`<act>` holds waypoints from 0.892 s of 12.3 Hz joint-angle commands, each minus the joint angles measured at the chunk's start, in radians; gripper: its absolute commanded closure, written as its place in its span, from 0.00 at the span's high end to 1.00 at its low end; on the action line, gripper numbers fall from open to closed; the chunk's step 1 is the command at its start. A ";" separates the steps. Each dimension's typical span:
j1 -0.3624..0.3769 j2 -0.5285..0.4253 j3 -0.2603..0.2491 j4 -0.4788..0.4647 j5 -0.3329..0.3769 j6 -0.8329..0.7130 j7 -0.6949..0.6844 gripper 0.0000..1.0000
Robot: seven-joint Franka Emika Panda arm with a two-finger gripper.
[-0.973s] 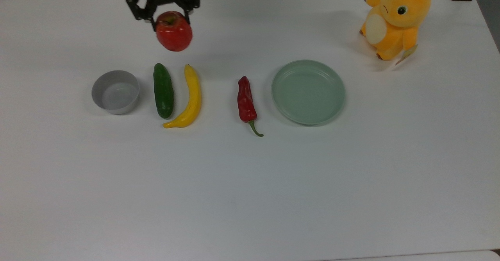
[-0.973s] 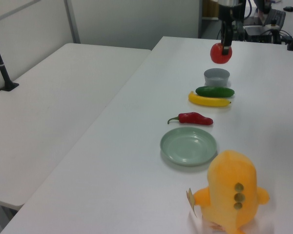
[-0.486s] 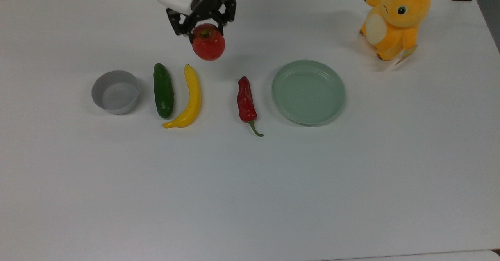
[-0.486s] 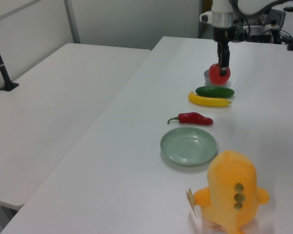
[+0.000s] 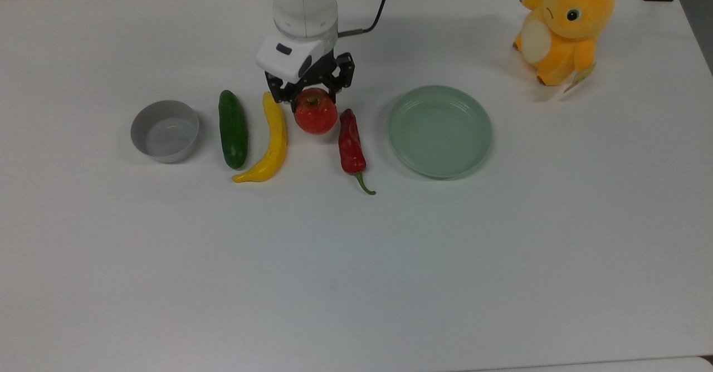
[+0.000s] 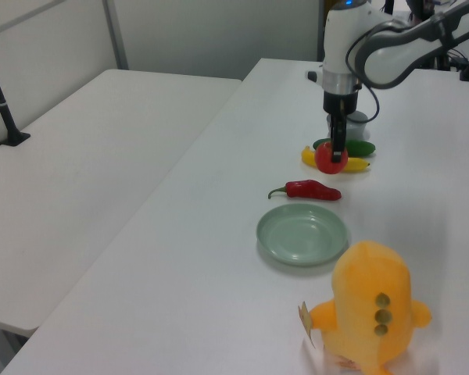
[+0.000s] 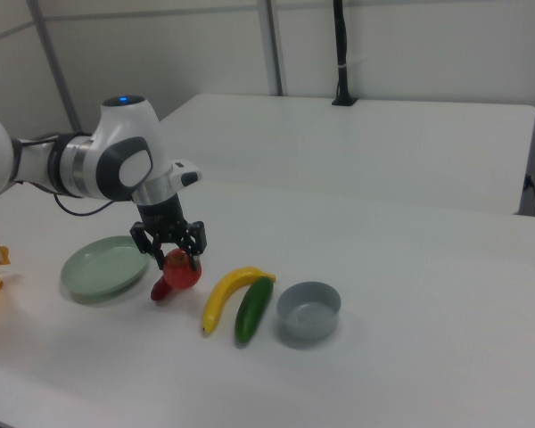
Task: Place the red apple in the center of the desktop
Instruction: 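Carry the apple over the banana and lower it beside the chili pepper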
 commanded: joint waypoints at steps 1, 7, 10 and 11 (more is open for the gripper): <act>0.010 0.037 -0.006 -0.028 -0.011 0.110 0.025 0.10; -0.003 0.056 -0.006 -0.024 -0.012 0.120 0.030 0.70; -0.014 0.027 -0.006 -0.015 -0.008 0.100 0.039 1.00; -0.014 0.001 -0.006 0.002 -0.008 0.063 0.045 1.00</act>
